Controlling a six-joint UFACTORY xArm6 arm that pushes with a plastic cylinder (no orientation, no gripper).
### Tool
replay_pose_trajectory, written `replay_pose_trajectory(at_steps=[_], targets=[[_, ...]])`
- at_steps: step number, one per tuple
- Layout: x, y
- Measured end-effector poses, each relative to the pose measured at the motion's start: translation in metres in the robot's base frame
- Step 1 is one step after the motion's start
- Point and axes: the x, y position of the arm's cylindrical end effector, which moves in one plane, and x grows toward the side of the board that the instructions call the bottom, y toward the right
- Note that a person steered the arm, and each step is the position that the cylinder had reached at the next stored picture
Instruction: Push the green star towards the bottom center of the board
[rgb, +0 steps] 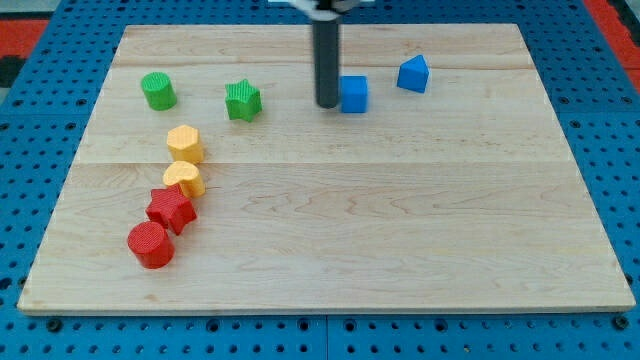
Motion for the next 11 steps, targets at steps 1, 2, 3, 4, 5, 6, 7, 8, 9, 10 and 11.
replay_pose_trajectory(at_steps=[1, 2, 3, 4, 5, 6, 7, 8, 9, 10, 11], targets=[[-0.008, -0.029], [-0.045, -0.067], [-0.032, -0.133], [0.004, -0.132], [0.049, -0.108], [0.097, -0.080], [0.115, -0.079], [0.082, -0.059], [0.125, -0.012], [0.206, -0.038], [0.275, -0.076]])
